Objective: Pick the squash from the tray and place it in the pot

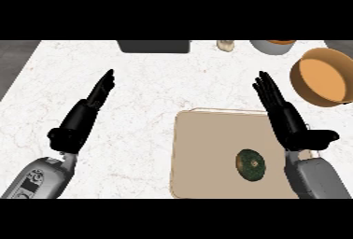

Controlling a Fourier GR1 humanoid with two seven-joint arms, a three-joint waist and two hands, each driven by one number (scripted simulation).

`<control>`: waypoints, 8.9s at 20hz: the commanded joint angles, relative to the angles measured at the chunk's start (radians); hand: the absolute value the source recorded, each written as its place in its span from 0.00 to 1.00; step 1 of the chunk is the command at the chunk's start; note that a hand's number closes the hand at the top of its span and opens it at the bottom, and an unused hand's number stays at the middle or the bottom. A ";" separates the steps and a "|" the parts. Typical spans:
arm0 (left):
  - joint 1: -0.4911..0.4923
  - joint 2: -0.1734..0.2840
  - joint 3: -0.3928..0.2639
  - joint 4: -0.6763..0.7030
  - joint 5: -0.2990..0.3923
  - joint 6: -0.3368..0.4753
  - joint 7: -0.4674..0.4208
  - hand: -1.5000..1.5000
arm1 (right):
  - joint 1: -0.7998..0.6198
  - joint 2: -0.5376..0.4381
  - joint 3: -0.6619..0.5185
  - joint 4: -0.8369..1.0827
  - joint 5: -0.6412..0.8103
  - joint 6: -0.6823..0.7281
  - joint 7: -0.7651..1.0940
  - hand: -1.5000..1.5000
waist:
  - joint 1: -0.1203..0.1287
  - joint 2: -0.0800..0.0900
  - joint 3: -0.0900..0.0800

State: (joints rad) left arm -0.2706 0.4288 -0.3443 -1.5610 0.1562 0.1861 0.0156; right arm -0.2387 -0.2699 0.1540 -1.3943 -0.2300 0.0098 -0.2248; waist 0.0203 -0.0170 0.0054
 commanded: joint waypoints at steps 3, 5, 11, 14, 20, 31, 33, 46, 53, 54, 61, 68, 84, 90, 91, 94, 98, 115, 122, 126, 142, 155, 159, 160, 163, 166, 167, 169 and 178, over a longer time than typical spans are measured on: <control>0.084 0.095 0.132 0.032 -0.007 0.054 0.057 0.50 | 0.108 -0.100 -0.039 -0.006 0.008 0.001 0.124 1.00 | -0.020 0.012 -0.006; 0.186 0.100 0.155 0.071 -0.022 0.117 0.060 0.50 | 0.196 -0.175 -0.074 0.027 0.016 0.000 0.168 1.00 | -0.017 0.010 -0.007; 0.278 0.092 0.171 0.081 -0.001 0.138 0.089 0.50 | 0.322 -0.333 -0.111 -0.110 0.408 -0.308 -0.176 0.00 | -0.060 -0.004 -0.005; 0.334 0.092 0.195 0.068 0.008 0.122 0.041 0.50 | 0.509 -0.264 -0.128 -0.217 0.354 -0.328 -0.313 0.00 | -0.044 0.008 -0.005; 0.275 0.098 0.231 0.043 -0.004 0.086 0.097 0.50 | 0.603 -0.396 -0.121 -0.425 0.416 -0.186 -0.081 0.00 | -0.032 0.014 -0.006; 0.257 0.077 0.218 0.046 -0.017 0.059 0.093 0.50 | 0.330 -0.547 0.114 -0.600 0.578 0.122 0.587 0.00 | 0.016 0.025 -0.009; 0.238 0.084 0.229 0.060 -0.014 0.050 0.101 0.50 | 0.271 -0.597 0.111 -0.643 0.521 0.241 0.703 0.00 | 0.010 0.023 -0.010; 0.318 0.031 0.262 0.066 -0.057 0.034 0.044 0.50 | -0.054 -0.296 0.302 -0.384 0.495 0.505 1.007 0.00 | -0.004 0.019 -0.005; 0.338 0.000 0.299 0.057 -0.087 0.003 0.042 0.50 | -0.043 -0.200 0.344 -0.422 0.610 0.566 1.127 0.00 | -0.016 0.017 -0.006; 0.297 0.001 0.314 0.091 -0.094 0.002 0.054 0.50 | -0.025 -0.213 0.342 -0.361 0.668 0.531 1.029 0.00 | -0.017 0.018 -0.005; 0.317 0.010 0.356 0.058 -0.115 -0.059 0.070 0.50 | -0.023 -0.078 0.361 -0.377 0.699 0.603 1.161 0.00 | -0.018 0.016 -0.006; 0.288 -0.055 0.371 0.074 -0.179 -0.054 0.068 0.50 | -0.038 -0.065 0.299 -0.245 0.815 0.627 1.035 0.00 | -0.018 0.017 -0.005; 0.338 -0.103 0.422 -0.095 -0.223 -0.119 0.189 0.50 | -0.009 -0.054 0.252 -0.116 0.981 0.620 0.738 1.00 | -0.015 0.016 -0.005; 0.302 -0.144 0.444 0.018 -0.258 -0.130 0.102 0.50 | 0.007 0.074 0.285 -0.117 1.076 0.582 0.789 1.00 | -0.018 0.017 -0.005; 0.308 -0.117 0.481 0.028 -0.243 -0.153 0.074 0.50 | 0.073 -0.024 0.255 -0.182 1.061 0.608 0.720 1.00 | -0.020 0.016 -0.005; 0.296 -0.148 0.440 0.040 -0.259 -0.130 0.098 0.50 | -0.187 0.100 0.075 -0.008 1.011 0.555 0.836 1.00 | -0.008 0.021 -0.005; 0.285 -0.128 0.435 -0.021 -0.240 -0.161 0.137 0.50 | -0.396 0.134 -0.093 0.162 1.022 0.428 0.931 1.00 | 0.021 0.026 -0.004; 0.296 -0.145 0.458 0.041 -0.260 -0.150 0.099 0.50 | -0.653 -0.055 -0.031 0.039 1.411 0.164 1.091 1.00 | -0.025 0.013 -0.006; 0.290 -0.108 0.496 -0.011 -0.235 -0.186 0.138 0.50 | -0.722 -0.108 -0.206 0.062 1.331 0.050 1.010 1.00 | -0.013 0.017 -0.005; 0.299 -0.154 0.475 0.016 -0.261 -0.167 0.104 0.50 | -0.653 -0.104 -0.240 0.058 1.311 -0.027 0.954 1.00 | -0.017 0.017 -0.005; 0.269 -0.132 0.497 -0.025 -0.259 -0.204 0.152 0.50 | -0.840 -0.394 -0.481 0.773 1.209 -0.250 0.465 1.00 | 0.016 0.030 -0.004; 0.229 -0.170 0.459 0.003 -0.277 -0.199 0.110 0.50 | -0.903 -0.468 -0.572 1.121 1.178 -0.332 0.297 0.00 | 0.066 0.054 -0.001; 0.217 -0.178 0.445 0.005 -0.298 -0.188 0.125 0.50 | -0.903 -0.462 -0.635 1.161 1.114 -0.320 0.250 0.00 | 0.064 0.057 0.001; 0.226 -0.155 0.475 0.017 -0.284 -0.197 0.098 0.50 | -0.880 -0.438 -0.645 1.168 1.102 -0.341 0.221 0.00 | 0.063 0.055 0.000; 0.219 -0.168 0.459 0.019 -0.286 -0.200 0.117 0.50 | -0.915 -0.461 -0.665 1.170 1.084 -0.331 0.186 0.00 | 0.067 0.056 0.000; 0.193 -0.166 0.458 -0.005 -0.275 -0.209 0.175 0.50 | -0.905 -0.432 -0.688 1.168 1.063 -0.395 0.146 0.00 | 0.068 0.055 0.001; 0.250 -0.175 0.450 -0.006 -0.284 -0.206 0.103 0.50 | -0.904 -0.451 -0.714 1.156 1.036 -0.395 0.103 0.00 | 0.076 0.055 0.001; 0.218 -0.176 0.446 0.001 -0.284 -0.207 0.139 0.50 | -0.957 -0.440 -0.788 1.106 0.953 -0.430 0.057 0.00 | 0.063 0.051 0.002; 0.279 -0.162 0.463 -0.060 -0.289 -0.204 0.172 0.50 | -0.941 -0.476 -0.942 1.136 0.765 -0.319 -0.074 0.00 | 0.037 0.033 -0.002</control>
State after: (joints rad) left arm -0.0317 0.2607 0.1221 -1.5654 -0.1291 -0.0133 0.1591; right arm -1.1732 -0.7287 -0.7452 -0.2768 0.5929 -0.3680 -0.2756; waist 0.0620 0.0242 0.0047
